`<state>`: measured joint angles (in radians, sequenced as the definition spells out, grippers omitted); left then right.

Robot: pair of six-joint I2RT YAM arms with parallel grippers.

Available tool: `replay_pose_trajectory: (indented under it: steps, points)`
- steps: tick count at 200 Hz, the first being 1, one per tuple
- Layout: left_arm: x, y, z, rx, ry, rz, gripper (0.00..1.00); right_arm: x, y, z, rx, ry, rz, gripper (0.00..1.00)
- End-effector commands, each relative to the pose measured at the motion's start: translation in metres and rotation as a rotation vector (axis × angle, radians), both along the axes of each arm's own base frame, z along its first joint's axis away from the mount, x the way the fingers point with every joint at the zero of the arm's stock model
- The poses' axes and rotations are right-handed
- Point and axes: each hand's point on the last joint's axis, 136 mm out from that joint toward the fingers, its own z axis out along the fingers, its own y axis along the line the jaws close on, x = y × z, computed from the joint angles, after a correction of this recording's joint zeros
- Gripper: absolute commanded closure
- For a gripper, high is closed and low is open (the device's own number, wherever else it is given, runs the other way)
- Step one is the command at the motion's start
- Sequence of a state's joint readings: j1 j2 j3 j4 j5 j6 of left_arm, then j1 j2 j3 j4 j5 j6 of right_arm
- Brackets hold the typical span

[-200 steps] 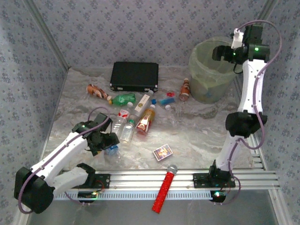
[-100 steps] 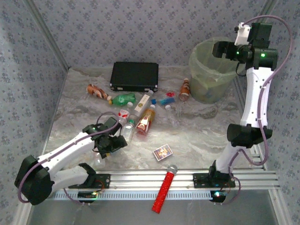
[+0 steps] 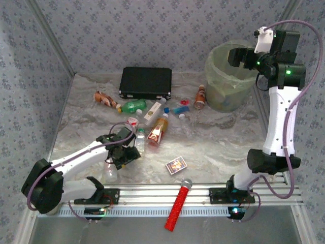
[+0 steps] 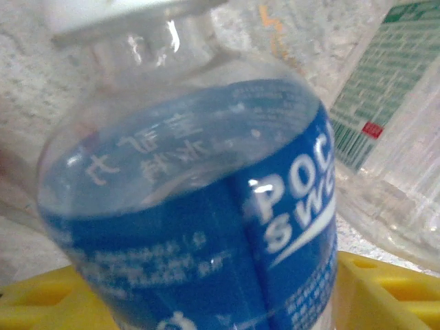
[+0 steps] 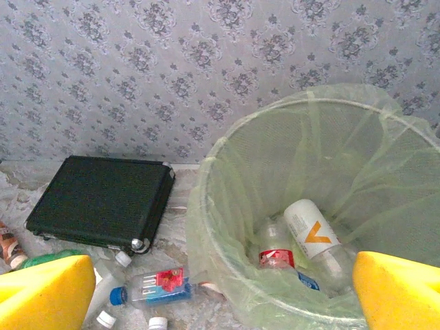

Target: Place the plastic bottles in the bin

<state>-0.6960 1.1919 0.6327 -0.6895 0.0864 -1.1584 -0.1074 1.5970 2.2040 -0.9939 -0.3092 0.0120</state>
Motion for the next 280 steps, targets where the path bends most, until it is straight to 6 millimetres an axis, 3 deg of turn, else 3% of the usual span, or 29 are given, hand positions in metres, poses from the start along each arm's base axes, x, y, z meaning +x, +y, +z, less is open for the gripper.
replay_pose_trajectory:
  steps: [1,42,77,138,166,196,230,280]
  points:
    - [0.012,-0.009,0.008,-0.013,-0.043,-0.030,0.33,-0.007,0.009,0.006,0.021,-0.021,0.025,0.02]
    - [0.018,-0.010,0.023,0.002,-0.068,-0.065,0.37,-0.020,0.021,0.008,0.047,-0.033,0.070,0.02]
    - [0.036,-0.017,0.057,-0.005,-0.160,-0.109,0.38,-0.035,0.039,0.010,0.087,-0.039,0.144,0.03]
    - [0.104,-0.035,0.126,-0.123,-0.357,-0.225,0.49,-0.075,0.098,-0.003,0.176,-0.006,0.369,0.04]
    - [0.142,-0.069,0.167,-0.229,-0.544,-0.391,0.52,-0.088,0.131,-0.018,0.211,0.045,0.492,0.05]
    - [0.162,-0.120,0.224,-0.417,-0.780,-0.660,0.52,-0.095,0.162,-0.035,0.254,0.120,0.618,0.06]
    - [0.166,-0.153,0.272,-0.619,-0.979,-0.879,0.50,-0.099,0.198,-0.052,0.291,0.188,0.751,0.07]
    - [0.159,-0.175,0.297,-0.793,-1.035,-1.061,0.50,-0.083,0.231,-0.062,0.333,0.223,0.825,0.08]
